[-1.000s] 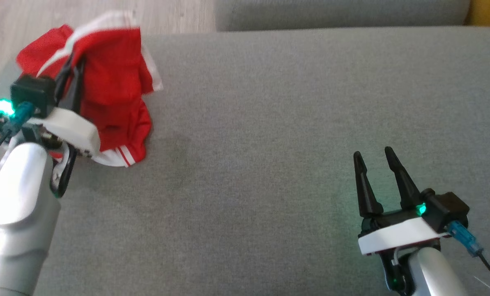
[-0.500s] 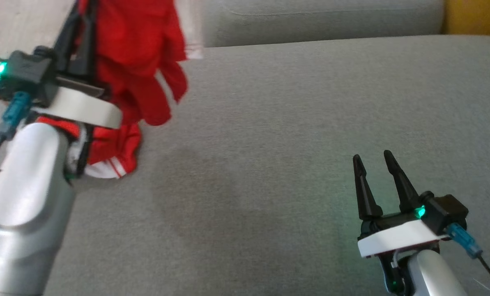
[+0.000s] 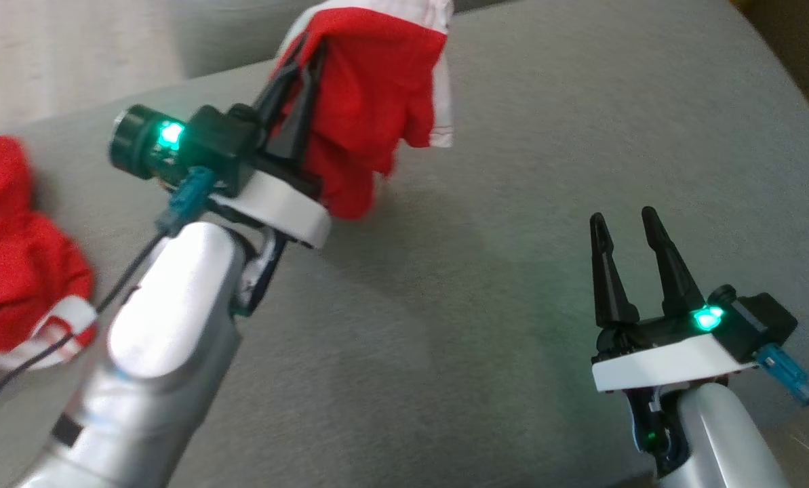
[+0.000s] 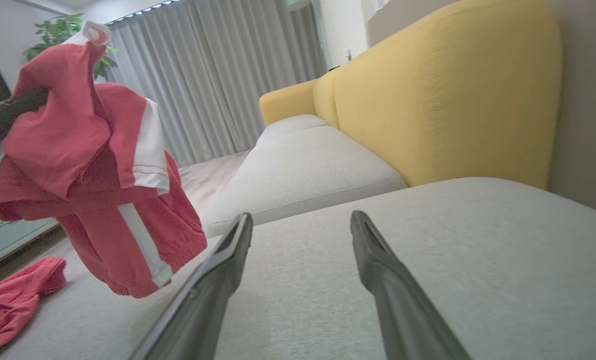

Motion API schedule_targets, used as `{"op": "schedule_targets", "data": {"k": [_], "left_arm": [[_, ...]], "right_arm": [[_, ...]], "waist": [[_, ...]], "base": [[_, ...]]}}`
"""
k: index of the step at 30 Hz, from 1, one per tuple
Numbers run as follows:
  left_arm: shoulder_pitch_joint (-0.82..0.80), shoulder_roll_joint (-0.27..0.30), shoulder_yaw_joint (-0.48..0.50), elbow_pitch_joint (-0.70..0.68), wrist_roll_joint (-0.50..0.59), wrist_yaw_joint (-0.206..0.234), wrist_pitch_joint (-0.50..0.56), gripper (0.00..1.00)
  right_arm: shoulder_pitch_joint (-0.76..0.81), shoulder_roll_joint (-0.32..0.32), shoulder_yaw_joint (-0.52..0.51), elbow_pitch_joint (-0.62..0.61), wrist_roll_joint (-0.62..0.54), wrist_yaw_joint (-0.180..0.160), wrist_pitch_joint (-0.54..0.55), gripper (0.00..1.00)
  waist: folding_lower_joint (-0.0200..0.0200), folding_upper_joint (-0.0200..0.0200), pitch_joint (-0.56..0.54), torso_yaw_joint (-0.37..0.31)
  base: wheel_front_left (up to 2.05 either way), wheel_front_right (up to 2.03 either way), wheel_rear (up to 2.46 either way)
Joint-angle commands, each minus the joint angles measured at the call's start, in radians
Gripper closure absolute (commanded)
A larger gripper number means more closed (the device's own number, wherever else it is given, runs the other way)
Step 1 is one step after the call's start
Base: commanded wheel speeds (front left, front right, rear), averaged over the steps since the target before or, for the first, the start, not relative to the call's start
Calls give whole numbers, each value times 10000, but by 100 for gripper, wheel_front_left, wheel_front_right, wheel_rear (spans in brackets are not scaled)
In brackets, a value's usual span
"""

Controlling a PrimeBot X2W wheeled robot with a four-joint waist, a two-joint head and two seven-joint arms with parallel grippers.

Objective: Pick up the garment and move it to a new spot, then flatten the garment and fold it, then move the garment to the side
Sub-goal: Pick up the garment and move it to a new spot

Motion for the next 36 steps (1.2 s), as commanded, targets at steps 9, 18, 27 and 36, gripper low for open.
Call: {"op": "schedule_targets", "data": {"k": [9, 18, 27, 36], "left_arm": [[-794, -761, -258, 1464, 68, -10, -710, 0], [-335, -283, 156, 2024, -120, 245, -1572, 0], [1673, 654, 851, 1495, -625, 609, -2146, 0], [4466, 347, 1164, 131, -1114, 1283, -2485, 0]], "right_arm": [[-340, -58, 171, -596, 376, -7, -109, 0], [-190, -58, -161, -577, 120, -7, -109, 0], [208, -58, -506, -407, -295, -7, -109, 0], [811, -58, -741, -103, -744, -7, -109, 0]], "waist": [[-1, 0, 670, -1372], [-1, 0, 157, -167], [-1, 0, -522, 1379], [-1, 0, -1176, 2637]], "base": [[0, 0, 0], [0, 0, 0], [0, 0, 0], [0, 0, 0]]}}
